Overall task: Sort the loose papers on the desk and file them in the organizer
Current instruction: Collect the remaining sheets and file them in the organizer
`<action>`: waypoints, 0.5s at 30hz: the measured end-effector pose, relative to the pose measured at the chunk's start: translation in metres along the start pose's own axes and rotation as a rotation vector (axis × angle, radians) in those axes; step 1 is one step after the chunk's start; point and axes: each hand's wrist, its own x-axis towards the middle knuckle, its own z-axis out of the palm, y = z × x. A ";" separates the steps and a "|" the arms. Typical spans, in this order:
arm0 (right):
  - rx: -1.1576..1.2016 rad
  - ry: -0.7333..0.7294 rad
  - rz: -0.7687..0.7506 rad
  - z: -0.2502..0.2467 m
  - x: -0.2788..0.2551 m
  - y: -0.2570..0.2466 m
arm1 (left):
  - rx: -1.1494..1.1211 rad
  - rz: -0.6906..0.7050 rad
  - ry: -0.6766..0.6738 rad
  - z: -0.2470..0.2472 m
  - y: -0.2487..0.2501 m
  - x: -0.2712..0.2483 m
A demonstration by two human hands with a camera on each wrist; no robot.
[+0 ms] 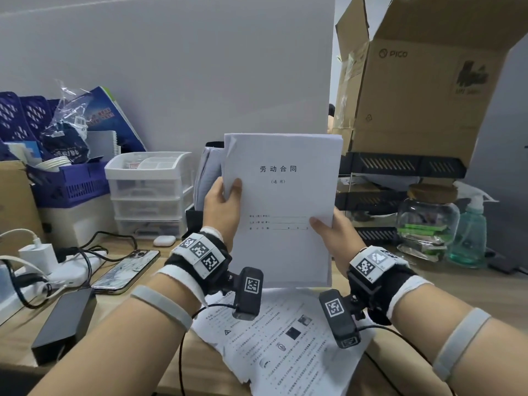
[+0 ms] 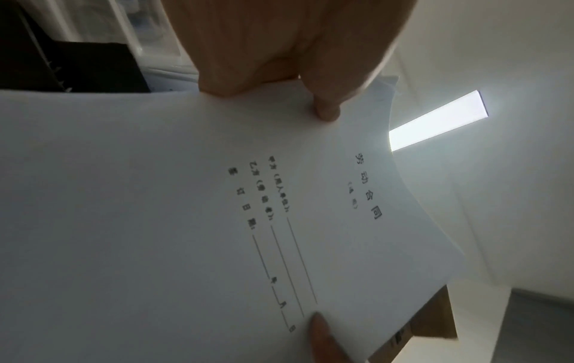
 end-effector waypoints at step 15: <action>-0.380 0.064 0.176 -0.003 0.040 -0.081 | 0.530 -0.261 -0.346 -0.008 -0.040 -0.019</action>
